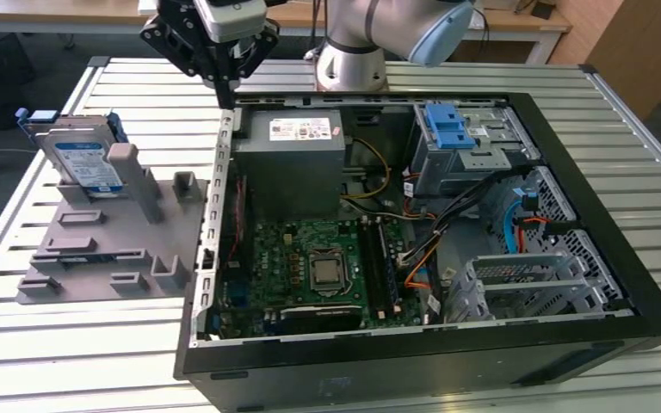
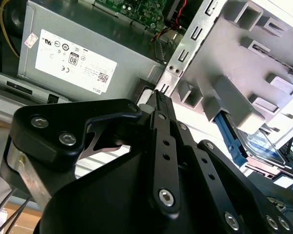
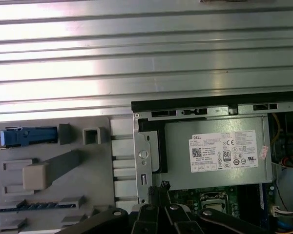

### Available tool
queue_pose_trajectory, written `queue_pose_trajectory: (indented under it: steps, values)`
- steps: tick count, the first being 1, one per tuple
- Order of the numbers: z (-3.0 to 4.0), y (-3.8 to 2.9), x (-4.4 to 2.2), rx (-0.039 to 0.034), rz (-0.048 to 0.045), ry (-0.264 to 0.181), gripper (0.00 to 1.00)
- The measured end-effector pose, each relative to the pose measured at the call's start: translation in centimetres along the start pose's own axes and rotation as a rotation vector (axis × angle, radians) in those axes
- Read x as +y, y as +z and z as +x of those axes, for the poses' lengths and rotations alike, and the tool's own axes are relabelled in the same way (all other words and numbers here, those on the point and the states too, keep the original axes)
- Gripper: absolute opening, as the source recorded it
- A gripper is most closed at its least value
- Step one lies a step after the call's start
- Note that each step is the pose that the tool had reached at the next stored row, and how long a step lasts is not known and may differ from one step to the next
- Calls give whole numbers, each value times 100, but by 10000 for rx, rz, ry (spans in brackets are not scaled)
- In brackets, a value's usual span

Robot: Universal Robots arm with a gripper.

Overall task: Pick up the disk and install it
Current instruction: 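Reach for the disk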

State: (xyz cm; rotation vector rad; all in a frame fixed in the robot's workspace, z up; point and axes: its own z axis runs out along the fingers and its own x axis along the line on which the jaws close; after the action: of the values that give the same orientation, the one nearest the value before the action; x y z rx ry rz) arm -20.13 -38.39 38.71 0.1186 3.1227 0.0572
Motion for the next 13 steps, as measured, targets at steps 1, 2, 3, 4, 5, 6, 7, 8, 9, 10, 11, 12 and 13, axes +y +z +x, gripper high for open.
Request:
queue_pose_trajectory:
  steps: [1, 2, 3, 4, 5, 6, 7, 8, 9, 10, 11, 12, 13]
  values:
    - [9, 0, 1, 0, 0, 0, 11]
    - [19, 0, 1, 3, 0, 1, 11]
    - [28, 0, 2, 4, 0, 1, 11]
    - [37, 0, 3, 5, 0, 1, 11]
    - [45, 0, 3, 7, 1, 1, 11]
    - [53, 0, 3, 8, 1, 1, 11]
    - [61, 0, 4, 10, 1, 1, 11]
    - [68, 0, 4, 11, 1, 2, 11]
    - [76, -1, 4, 13, 1, 1, 11]
    - [83, 0, 5, 15, 1, 1, 11]
    - [92, 0, 5, 17, 1, 1, 11]
    - [99, 0, 5, 19, 1, 1, 11]
    - [106, -1, 5, 20, 1, 1, 11]
